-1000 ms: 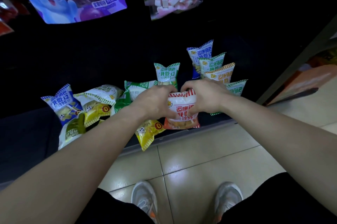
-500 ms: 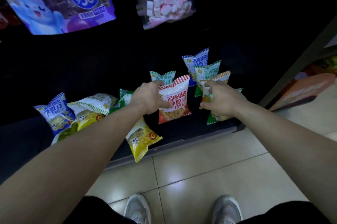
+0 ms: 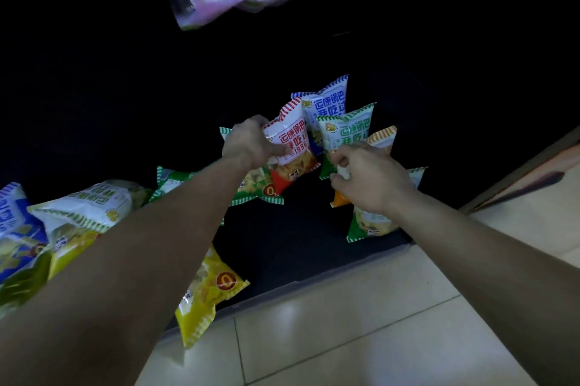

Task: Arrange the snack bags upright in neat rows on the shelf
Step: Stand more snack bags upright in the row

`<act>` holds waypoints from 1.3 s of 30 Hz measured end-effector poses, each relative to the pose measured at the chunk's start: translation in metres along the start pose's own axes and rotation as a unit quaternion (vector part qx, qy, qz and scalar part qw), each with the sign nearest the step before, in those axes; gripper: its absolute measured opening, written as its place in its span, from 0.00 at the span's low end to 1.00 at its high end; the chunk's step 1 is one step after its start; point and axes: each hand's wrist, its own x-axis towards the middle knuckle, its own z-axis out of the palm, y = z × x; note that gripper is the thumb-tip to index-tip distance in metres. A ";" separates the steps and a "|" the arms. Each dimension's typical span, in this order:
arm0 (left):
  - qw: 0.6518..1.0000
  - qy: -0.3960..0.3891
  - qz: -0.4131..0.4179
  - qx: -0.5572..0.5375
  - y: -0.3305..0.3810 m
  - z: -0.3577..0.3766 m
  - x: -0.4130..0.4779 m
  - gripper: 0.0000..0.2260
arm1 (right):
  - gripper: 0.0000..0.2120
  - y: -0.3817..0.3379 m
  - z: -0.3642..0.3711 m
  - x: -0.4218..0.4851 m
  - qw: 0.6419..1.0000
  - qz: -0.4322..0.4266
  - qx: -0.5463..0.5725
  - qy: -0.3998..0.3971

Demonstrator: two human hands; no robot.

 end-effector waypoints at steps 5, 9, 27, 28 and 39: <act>1.000 -0.010 0.009 -0.023 -0.011 0.003 0.031 0.40 | 0.13 0.003 0.012 0.011 0.999 -0.003 0.004 0.037; 1.000 -0.008 0.013 0.002 -0.023 -0.005 0.038 0.41 | 0.12 0.002 0.017 0.013 0.998 -0.013 -0.024 0.054; 0.997 0.035 0.010 0.063 -0.012 0.013 0.055 0.36 | 0.12 -0.009 0.030 0.023 0.998 -0.036 -0.022 0.038; 0.997 0.041 0.011 0.061 -0.016 0.014 0.056 0.36 | 0.12 -0.009 0.031 0.023 0.998 -0.037 -0.021 0.038; 0.966 0.114 0.074 0.218 -0.011 0.018 0.065 0.35 | 0.12 -0.008 0.040 0.024 0.999 -0.034 -0.024 0.019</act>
